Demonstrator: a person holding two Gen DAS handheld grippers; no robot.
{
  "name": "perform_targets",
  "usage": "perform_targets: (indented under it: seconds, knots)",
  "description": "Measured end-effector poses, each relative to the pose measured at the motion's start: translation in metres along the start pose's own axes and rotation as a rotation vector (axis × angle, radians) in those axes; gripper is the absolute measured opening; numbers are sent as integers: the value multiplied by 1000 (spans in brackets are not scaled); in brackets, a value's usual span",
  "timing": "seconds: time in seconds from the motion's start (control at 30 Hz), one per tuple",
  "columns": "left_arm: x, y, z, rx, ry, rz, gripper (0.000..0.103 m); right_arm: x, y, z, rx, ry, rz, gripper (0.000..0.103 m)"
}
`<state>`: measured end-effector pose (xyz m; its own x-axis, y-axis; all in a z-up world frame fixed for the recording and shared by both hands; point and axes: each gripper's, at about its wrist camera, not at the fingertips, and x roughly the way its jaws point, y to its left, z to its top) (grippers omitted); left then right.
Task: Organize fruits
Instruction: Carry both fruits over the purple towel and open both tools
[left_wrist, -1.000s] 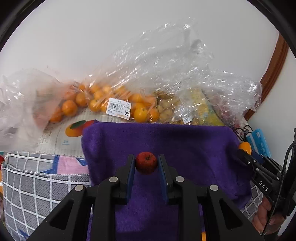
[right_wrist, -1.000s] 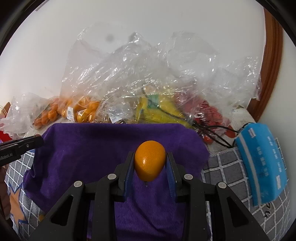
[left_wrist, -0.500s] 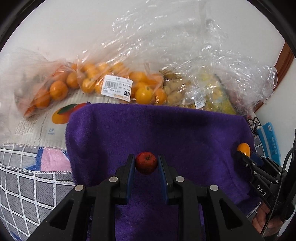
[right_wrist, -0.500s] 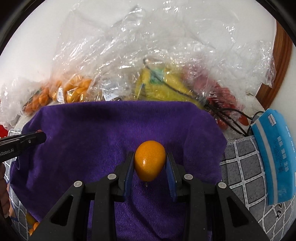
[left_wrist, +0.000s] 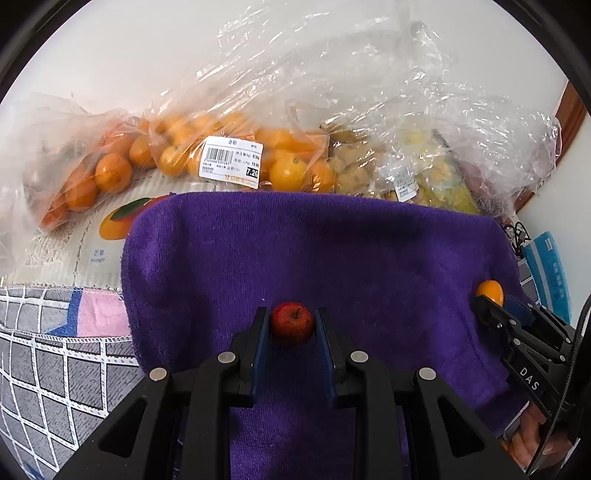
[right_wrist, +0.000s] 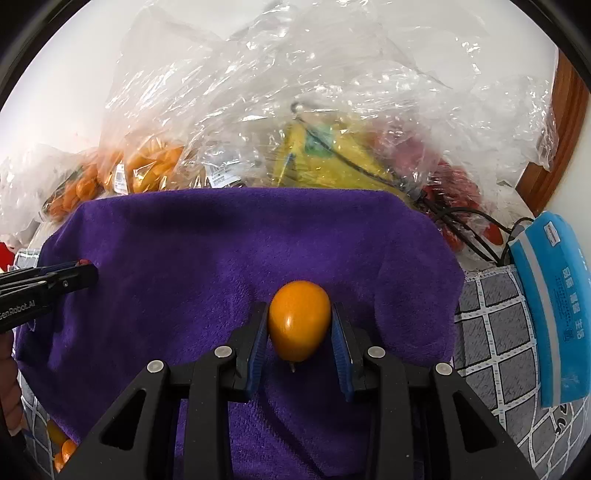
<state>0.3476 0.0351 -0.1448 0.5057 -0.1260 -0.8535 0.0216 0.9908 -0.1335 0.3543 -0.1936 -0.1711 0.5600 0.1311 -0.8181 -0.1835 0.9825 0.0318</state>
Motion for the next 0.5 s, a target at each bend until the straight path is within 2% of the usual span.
perform_targets:
  seconds: [0.07, 0.27, 0.3, 0.37, 0.43, 0.5]
  knots:
    - [1, 0, -1, 1, 7, 0, 24, -1, 1, 0, -3, -1, 0, 34]
    - [-3, -5, 2, 18, 10, 9, 24, -10, 0, 3, 1, -11, -3, 54]
    - [-4, -6, 2, 19, 11, 13, 26, -15, 0, 5, 4, -18, 0, 60]
    - [-11, -7, 1, 19, 7, 18, 27, -23, -1, 6, 9, -36, 5, 64]
    - [-18, -7, 1, 22, 1, 26, 30, -31, 1, 8, 9, -43, 5, 76]
    - [-25, -8, 1, 23, -7, 32, 38, -39, 3, 9, 0, -50, -2, 77]
